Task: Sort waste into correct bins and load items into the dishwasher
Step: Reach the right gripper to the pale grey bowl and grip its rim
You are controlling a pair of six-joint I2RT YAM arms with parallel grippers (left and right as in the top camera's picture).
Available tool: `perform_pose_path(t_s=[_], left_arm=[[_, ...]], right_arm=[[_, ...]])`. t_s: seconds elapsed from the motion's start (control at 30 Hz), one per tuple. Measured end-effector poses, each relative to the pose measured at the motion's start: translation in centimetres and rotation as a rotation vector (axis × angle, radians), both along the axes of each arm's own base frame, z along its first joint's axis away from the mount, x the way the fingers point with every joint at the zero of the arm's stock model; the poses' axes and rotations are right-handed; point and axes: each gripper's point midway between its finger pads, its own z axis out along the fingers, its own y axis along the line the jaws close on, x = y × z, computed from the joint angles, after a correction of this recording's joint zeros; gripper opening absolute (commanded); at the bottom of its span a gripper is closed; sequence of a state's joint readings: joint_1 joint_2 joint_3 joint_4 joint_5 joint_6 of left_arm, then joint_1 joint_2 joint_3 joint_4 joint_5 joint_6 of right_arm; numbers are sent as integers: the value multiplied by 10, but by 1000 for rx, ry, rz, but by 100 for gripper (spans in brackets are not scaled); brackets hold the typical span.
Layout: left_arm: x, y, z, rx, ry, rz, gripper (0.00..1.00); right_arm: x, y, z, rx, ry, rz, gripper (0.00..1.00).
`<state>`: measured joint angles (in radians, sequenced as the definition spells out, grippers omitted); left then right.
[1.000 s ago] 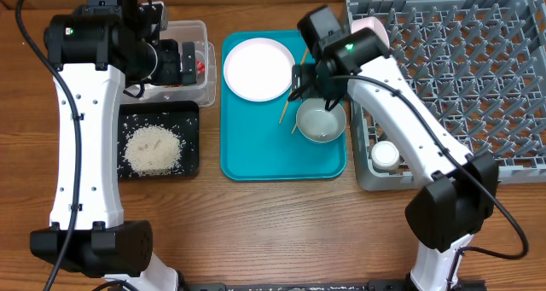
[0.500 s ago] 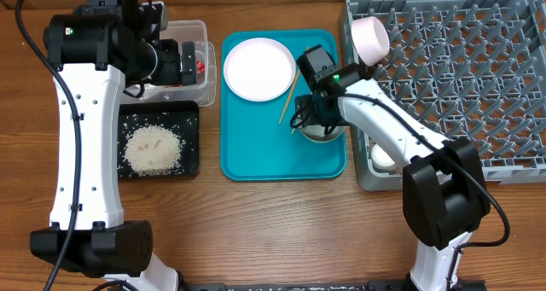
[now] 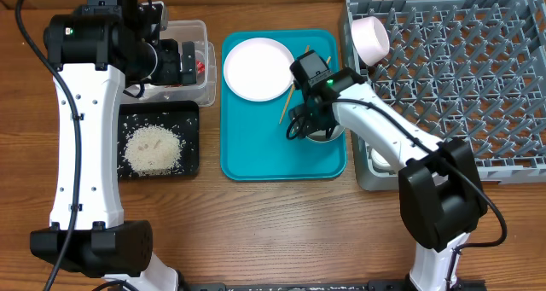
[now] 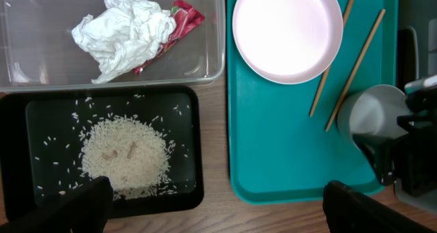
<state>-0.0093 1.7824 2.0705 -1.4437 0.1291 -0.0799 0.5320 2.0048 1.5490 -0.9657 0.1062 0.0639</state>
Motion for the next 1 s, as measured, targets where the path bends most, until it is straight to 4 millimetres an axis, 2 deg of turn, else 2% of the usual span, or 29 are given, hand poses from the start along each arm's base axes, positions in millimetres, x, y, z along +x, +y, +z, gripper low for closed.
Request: perform_pose_path(t_s=[0.4, 0.47, 0.57, 0.83, 1.0], left_arm=[[0, 0, 0, 0, 0, 0, 100], [0, 0, 0, 0, 0, 0, 100], [0, 0, 0, 0, 0, 0, 100], [0, 0, 0, 0, 0, 0, 100], [0, 0, 0, 0, 0, 0, 100]], right_arm=[[-46, 56, -2, -25, 29, 247, 85], [-50, 60, -2, -19, 34, 262, 85], [-47, 59, -2, -13, 32, 255, 85], [-24, 50, 1, 21, -12, 207, 85], [-30, 51, 0, 70, 38, 236, 84]])
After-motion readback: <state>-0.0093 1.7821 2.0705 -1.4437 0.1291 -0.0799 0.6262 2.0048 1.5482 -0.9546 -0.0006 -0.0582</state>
